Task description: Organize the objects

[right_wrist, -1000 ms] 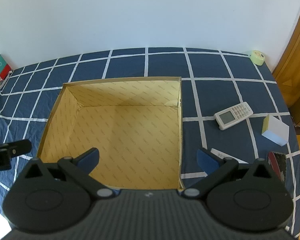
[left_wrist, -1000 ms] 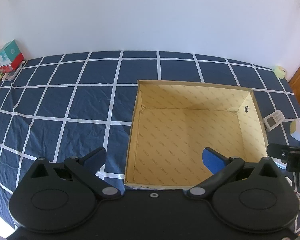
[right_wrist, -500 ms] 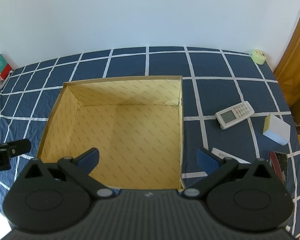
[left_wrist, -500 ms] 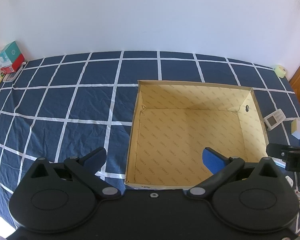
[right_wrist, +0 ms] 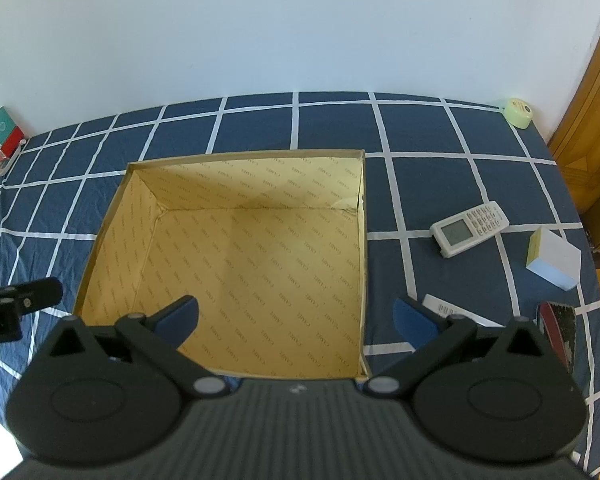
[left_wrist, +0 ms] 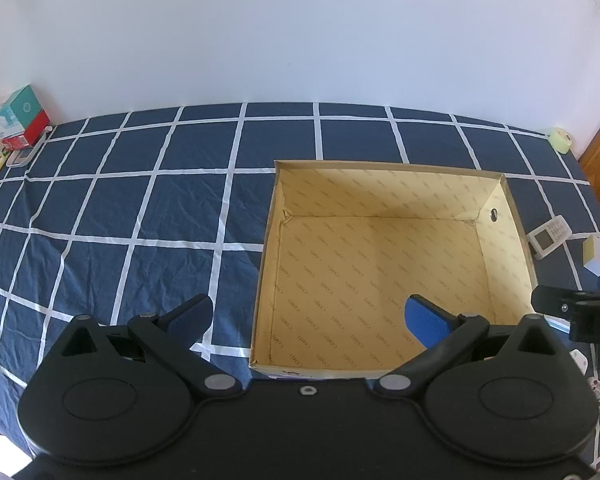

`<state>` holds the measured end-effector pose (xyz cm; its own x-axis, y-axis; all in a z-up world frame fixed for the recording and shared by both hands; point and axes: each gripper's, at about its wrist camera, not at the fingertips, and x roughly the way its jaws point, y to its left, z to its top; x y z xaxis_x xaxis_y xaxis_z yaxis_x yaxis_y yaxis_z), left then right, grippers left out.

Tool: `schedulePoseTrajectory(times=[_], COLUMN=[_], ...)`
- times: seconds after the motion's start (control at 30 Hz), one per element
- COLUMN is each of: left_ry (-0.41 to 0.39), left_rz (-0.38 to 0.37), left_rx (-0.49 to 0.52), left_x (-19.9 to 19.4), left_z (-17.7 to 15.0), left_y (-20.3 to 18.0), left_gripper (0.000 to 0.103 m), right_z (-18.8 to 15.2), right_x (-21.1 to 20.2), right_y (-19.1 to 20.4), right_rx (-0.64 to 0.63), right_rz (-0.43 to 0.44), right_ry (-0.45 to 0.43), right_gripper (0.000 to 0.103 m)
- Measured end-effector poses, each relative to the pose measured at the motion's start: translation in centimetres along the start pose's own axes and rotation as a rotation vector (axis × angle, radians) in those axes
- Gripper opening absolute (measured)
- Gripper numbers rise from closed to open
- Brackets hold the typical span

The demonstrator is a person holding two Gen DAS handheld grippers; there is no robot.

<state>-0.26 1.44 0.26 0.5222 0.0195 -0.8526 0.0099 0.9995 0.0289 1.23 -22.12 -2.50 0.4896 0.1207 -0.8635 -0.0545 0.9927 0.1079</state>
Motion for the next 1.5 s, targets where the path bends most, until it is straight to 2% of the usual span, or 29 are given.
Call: schedulePoseTrajectory(times=[1.27, 1.5], left_ry=[-0.005, 0.001], left_rz=[-0.021, -0.041], left_rx=[0.024, 0.068], left_x=[-0.6, -0.9], left_z=[-0.7, -1.3], left_y=[-0.8, -2.2], left_gripper=[0.103, 0.103], right_z=[-0.8, -2.0], right_x=[-0.8, -1.7], right_y=[-0.4, -2.1], right_rx=[-0.003, 0.05], right_rz=[0.02, 0.006], right_ry=[-0.001, -0.006], right_gripper=[0.103, 0.103])
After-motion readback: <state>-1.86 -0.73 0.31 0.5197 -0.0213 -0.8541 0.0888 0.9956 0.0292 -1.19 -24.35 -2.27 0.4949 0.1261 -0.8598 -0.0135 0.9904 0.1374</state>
